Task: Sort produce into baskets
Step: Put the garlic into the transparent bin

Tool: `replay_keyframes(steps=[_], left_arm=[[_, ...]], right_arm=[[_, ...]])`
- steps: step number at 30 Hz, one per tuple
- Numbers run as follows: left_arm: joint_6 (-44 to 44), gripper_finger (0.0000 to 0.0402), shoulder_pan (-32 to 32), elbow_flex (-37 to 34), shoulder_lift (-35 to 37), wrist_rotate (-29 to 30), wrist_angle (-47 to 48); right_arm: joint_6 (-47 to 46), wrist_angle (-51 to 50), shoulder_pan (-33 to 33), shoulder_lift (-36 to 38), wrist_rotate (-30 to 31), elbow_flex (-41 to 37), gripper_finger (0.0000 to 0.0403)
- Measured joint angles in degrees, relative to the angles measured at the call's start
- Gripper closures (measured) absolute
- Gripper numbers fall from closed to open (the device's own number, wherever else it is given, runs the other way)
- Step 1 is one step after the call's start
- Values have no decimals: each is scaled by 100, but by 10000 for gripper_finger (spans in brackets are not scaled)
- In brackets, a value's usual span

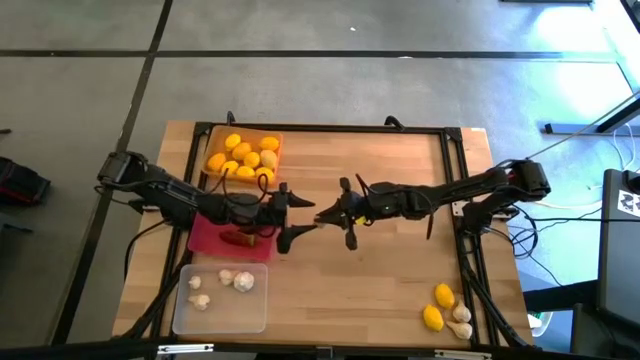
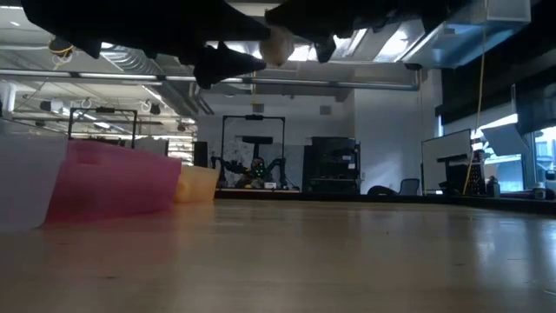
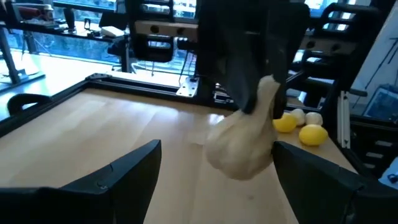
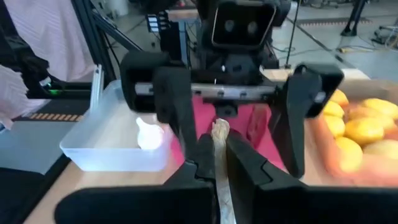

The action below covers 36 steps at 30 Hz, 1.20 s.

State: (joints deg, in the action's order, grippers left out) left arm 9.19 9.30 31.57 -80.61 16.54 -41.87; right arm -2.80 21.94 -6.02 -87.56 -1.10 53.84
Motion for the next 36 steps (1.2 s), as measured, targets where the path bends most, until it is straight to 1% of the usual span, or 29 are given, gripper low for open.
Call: replay_keyframes(steps=[4, 7, 10, 19, 24, 28, 31, 33, 36], left_arm=[[7, 96, 67, 0, -155, -2, -339], [-20, 105, 121, 7, -172, -2, -473], [-24, 128, 120, 37, -157, -13, -509], [-11, 220, 120, 37, -157, -13, -454], [-15, 251, 120, 37, -157, -16, -450], [-17, 264, 120, 37, -157, -16, -443], [-16, 266, 118, 37, -157, -13, -443], [22, 266, 112, 37, -157, -2, -444], [79, 267, 105, 35, -163, -2, -370]], right_arm=[[-5, 215, 0, -142, -1, 0, 388], [-3, 507, 0, -265, 0, 0, 388], [-4, 596, 0, -355, -1, 0, 388], [166, 856, 0, -357, -2, -2, 388], [165, 865, 0, -357, -2, -4, 388], [158, 867, 0, -357, 0, -4, 388], [109, 870, 0, -357, 61, -4, 373], [98, 882, 0, -357, 148, -4, 351], [98, 952, 0, -345, 150, -2, 308]])
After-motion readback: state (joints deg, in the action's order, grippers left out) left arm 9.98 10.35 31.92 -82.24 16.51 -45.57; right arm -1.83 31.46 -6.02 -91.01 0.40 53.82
